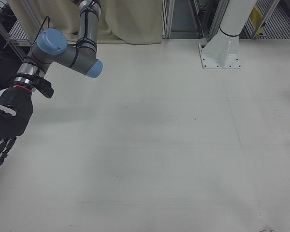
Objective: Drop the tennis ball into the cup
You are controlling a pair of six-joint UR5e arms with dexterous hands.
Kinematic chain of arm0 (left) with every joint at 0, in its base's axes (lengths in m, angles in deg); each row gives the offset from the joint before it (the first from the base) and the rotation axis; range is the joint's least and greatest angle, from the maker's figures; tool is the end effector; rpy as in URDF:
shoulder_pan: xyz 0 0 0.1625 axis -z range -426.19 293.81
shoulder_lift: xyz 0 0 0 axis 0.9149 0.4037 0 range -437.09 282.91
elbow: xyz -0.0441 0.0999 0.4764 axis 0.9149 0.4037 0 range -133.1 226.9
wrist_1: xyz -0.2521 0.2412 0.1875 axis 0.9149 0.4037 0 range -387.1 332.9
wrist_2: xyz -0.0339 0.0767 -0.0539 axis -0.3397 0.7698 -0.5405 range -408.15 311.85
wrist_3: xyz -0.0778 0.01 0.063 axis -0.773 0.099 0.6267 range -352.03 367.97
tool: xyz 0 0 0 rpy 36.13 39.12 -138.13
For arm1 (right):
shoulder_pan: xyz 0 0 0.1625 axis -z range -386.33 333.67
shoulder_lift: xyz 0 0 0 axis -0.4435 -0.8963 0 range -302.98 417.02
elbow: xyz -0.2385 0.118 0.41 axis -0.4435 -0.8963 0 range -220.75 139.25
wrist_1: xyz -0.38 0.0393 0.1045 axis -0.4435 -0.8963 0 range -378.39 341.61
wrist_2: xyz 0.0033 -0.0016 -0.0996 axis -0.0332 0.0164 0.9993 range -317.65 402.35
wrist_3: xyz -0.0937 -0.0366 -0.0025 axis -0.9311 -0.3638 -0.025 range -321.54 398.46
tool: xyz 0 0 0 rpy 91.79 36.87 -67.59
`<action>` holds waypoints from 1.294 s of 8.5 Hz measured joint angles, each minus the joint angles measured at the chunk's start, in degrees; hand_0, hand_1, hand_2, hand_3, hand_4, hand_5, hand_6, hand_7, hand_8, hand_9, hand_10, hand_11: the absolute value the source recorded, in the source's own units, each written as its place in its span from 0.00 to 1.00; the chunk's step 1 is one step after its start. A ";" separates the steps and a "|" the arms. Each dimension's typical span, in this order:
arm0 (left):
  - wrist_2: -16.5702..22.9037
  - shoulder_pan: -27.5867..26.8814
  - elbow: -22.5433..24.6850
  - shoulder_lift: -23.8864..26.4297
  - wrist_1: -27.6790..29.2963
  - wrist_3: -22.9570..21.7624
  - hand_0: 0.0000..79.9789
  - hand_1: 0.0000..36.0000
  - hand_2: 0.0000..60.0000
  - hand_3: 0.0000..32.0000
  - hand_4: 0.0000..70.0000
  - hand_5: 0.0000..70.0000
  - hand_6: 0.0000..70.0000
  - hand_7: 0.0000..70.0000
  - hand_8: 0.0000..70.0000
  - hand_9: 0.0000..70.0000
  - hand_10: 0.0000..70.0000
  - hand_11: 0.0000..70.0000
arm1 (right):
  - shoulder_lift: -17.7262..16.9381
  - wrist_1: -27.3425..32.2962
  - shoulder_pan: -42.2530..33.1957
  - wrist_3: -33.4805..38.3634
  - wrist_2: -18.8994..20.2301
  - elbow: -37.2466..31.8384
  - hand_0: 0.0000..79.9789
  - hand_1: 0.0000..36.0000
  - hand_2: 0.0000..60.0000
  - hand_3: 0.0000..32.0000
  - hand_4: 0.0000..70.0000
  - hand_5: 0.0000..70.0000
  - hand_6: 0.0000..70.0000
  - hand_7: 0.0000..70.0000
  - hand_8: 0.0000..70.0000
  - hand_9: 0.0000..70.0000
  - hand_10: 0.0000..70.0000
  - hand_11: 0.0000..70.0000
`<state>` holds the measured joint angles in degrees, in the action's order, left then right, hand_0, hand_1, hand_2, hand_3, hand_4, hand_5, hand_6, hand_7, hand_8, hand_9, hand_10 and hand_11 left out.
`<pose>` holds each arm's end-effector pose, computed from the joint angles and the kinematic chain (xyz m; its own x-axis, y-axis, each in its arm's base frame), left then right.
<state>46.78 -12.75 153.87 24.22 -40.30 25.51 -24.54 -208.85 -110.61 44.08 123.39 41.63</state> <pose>0.2257 -0.5137 0.5354 -0.7627 -0.5664 -0.3123 0.0786 0.3981 -0.9140 0.0958 -0.5382 0.7555 -0.9950 -0.0706 -0.0708 0.0813 -0.1605 -0.9837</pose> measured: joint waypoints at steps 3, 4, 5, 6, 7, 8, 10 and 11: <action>-0.25 -0.32 -0.08 -0.29 0.76 0.16 0.51 0.61 0.76 0.00 0.00 0.02 0.01 0.12 0.00 0.00 0.00 0.00 | 0.00 0.00 0.00 0.00 0.00 0.06 0.00 0.00 0.00 0.00 0.00 0.00 0.00 0.00 0.00 0.00 0.00 0.00; -0.26 -0.34 -0.08 -0.39 1.08 0.24 0.32 0.48 0.69 0.06 0.00 0.00 0.00 0.09 0.00 0.00 0.00 0.00 | 0.00 0.00 0.00 0.00 0.00 0.06 0.00 0.00 0.00 0.00 0.00 0.00 0.00 0.00 0.00 0.00 0.00 0.00; -0.27 -0.35 -0.13 -0.48 1.31 0.31 0.10 0.37 0.68 0.19 0.00 0.00 0.00 0.06 0.00 0.00 0.00 0.00 | 0.00 0.00 0.00 0.00 0.00 0.06 0.00 0.00 0.00 0.00 0.00 0.00 0.00 0.00 0.00 0.00 0.00 0.00; -0.27 -0.35 -0.13 -0.53 1.43 0.35 0.02 0.35 0.71 0.19 0.00 0.00 0.00 0.06 0.00 0.00 0.00 0.00 | 0.00 0.00 0.00 0.00 0.00 0.07 0.00 0.00 0.00 0.00 0.00 0.00 0.00 0.00 0.00 0.00 0.00 0.00; -0.27 -0.35 -0.11 -0.55 1.47 0.38 0.02 0.35 0.72 0.18 0.00 0.00 0.00 0.06 0.00 0.00 0.00 0.00 | 0.00 0.00 0.00 0.00 0.00 0.05 0.00 0.00 0.00 0.00 0.00 0.00 0.00 0.00 0.00 0.00 0.00 0.00; -0.27 -0.36 -0.13 -0.58 1.50 0.39 0.04 0.37 0.73 0.18 0.00 0.00 0.00 0.06 0.00 0.00 0.00 0.00 | 0.00 0.00 0.00 0.00 0.00 0.01 0.00 0.00 0.00 0.00 0.00 0.00 0.00 0.00 0.00 0.00 0.00 0.00; -0.27 -0.34 -0.15 -0.58 1.51 0.39 0.06 0.37 0.73 0.18 0.00 0.00 0.00 0.05 0.00 0.00 0.00 0.00 | 0.00 0.00 0.00 0.00 0.00 0.01 0.00 0.00 0.00 0.00 0.00 0.00 0.00 0.00 0.00 0.00 0.00 0.00; -0.27 -0.34 -0.15 -0.62 1.51 0.39 0.06 0.38 0.73 0.17 0.00 0.00 0.00 0.06 0.00 0.00 0.00 0.00 | 0.00 0.00 0.00 0.00 0.00 0.03 0.00 0.00 0.00 0.00 0.00 0.00 0.00 0.00 0.00 0.00 0.00 0.00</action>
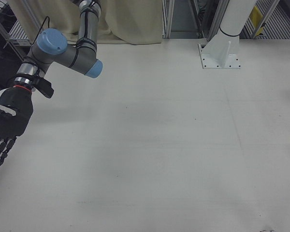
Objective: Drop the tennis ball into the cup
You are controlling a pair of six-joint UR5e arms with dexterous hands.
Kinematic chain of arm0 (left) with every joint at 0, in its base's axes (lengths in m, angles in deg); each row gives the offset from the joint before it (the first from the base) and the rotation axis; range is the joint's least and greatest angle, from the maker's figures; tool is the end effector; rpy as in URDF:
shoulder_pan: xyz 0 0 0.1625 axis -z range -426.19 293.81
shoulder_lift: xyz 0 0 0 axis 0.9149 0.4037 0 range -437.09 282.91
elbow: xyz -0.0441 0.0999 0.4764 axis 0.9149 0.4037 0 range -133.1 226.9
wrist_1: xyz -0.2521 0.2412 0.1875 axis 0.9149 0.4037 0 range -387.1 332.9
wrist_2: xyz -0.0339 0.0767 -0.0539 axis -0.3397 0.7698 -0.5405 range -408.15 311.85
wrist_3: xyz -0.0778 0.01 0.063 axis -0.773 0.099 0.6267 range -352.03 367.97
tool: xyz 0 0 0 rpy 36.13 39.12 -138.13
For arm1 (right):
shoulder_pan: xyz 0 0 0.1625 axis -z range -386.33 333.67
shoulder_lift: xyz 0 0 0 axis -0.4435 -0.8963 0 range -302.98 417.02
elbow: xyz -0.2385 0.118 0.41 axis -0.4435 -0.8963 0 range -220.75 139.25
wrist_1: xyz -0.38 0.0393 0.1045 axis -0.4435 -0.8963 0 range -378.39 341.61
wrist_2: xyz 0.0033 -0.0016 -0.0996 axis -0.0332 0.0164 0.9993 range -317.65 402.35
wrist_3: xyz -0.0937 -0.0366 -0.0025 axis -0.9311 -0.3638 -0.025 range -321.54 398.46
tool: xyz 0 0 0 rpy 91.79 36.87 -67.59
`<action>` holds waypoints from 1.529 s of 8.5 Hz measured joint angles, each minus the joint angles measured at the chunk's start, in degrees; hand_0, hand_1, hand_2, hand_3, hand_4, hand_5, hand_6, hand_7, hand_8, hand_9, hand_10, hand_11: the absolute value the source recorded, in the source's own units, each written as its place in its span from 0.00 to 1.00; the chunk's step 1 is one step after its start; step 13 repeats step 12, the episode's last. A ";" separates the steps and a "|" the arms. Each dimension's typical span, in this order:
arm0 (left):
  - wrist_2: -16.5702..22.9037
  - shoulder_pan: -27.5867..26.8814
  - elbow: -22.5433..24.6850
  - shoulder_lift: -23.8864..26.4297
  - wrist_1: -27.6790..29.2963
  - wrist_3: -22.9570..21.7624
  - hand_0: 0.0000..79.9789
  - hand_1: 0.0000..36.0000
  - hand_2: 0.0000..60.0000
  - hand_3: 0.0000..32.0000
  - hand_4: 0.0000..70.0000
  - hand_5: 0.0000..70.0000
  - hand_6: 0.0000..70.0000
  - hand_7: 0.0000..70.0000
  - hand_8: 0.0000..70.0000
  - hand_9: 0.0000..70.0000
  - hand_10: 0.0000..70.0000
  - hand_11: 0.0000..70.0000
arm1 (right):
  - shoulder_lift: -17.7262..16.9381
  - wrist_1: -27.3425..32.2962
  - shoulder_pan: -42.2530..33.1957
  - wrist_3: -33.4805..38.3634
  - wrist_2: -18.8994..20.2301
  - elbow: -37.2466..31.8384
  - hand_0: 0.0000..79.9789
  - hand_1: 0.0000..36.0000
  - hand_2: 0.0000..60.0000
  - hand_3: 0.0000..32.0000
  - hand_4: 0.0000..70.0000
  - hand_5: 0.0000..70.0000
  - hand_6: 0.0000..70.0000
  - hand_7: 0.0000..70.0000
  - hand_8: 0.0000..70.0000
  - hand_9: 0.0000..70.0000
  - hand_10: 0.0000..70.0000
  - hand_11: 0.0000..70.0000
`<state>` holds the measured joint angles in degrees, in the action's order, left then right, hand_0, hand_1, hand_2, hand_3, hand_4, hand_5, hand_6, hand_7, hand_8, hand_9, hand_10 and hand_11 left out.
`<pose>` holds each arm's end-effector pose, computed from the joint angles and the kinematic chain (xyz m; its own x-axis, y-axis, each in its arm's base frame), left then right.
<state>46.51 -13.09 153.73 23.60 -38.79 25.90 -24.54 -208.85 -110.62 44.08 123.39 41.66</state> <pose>0.2272 -0.5111 0.5391 -0.7642 -0.5616 -0.3173 0.0752 0.4109 -0.9086 0.0959 -0.5382 0.7553 -0.9950 -0.0707 -0.0708 0.0814 -0.1600 -0.9838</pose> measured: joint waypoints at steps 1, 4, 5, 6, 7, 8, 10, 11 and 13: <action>0.00 0.02 0.01 0.00 0.00 0.00 0.07 0.38 0.74 0.17 0.00 0.00 0.00 0.05 0.00 0.00 0.00 0.00 | 0.00 0.00 0.00 0.00 0.00 0.02 0.00 0.00 0.00 0.00 0.00 0.00 0.00 0.00 0.00 0.00 0.00 0.00; 0.08 0.10 0.08 -0.04 0.00 -0.08 0.13 0.44 0.81 0.16 0.00 0.00 0.00 0.09 0.00 0.00 0.00 0.00 | 0.00 0.00 0.00 0.00 0.00 0.03 0.00 0.00 0.00 0.00 0.00 0.00 0.00 0.00 0.00 0.00 0.00 0.00; 0.11 0.36 0.40 0.04 0.00 -0.34 0.19 0.47 0.84 0.09 0.00 0.00 0.00 0.13 0.00 0.01 0.00 0.00 | 0.00 0.00 0.00 0.00 0.00 0.03 0.00 0.00 0.00 0.00 0.00 0.00 0.00 0.00 0.00 0.00 0.00 0.00; 0.36 2.35 1.73 0.17 -0.52 -0.64 0.40 0.58 0.85 0.03 0.00 0.00 0.00 0.16 0.00 0.01 0.00 0.00 | 0.00 0.00 0.00 0.00 0.00 0.04 0.00 0.00 0.00 0.00 0.00 0.00 0.00 0.00 0.00 0.00 0.00 0.00; 0.79 7.03 3.97 0.43 -2.47 -0.73 0.55 0.67 0.75 0.01 0.00 0.02 0.00 0.15 0.00 0.01 0.00 0.00 | 0.00 0.00 0.00 0.00 0.00 0.04 0.00 0.00 0.00 0.00 0.00 0.00 0.00 0.00 0.00 0.00 0.00 0.00; 1.23 12.30 5.33 0.99 -4.75 -0.76 0.59 0.73 0.60 0.02 0.00 0.03 0.00 0.12 0.00 0.00 0.00 0.00 | 0.00 0.00 0.00 0.00 0.00 0.04 0.00 0.00 0.00 0.00 0.00 0.00 0.00 0.00 0.00 0.00 0.00 0.00; 1.72 22.29 4.77 3.23 -8.65 -0.64 1.00 1.00 0.44 0.02 0.00 0.13 0.00 0.11 0.00 0.00 0.00 0.07 | 0.00 0.00 0.00 0.00 0.00 0.03 0.00 0.00 0.00 0.00 0.00 0.00 0.00 0.00 0.00 0.00 0.00 0.00; 1.79 25.46 3.60 3.95 -9.84 -0.58 1.00 1.00 0.45 0.02 0.00 0.14 0.00 0.11 0.00 0.00 0.00 0.07 | 0.00 0.00 0.00 0.00 0.00 0.03 0.00 0.00 0.00 0.00 0.00 0.00 0.00 0.00 0.00 0.00 0.00 0.00; 1.83 27.93 1.80 5.22 -10.56 -0.55 1.00 1.00 0.44 0.01 0.00 0.16 0.00 0.08 0.00 0.00 0.01 0.08 | 0.00 0.00 0.00 0.00 0.00 0.07 0.00 0.00 0.00 0.00 0.00 0.00 0.00 0.00 0.00 0.00 0.00 0.00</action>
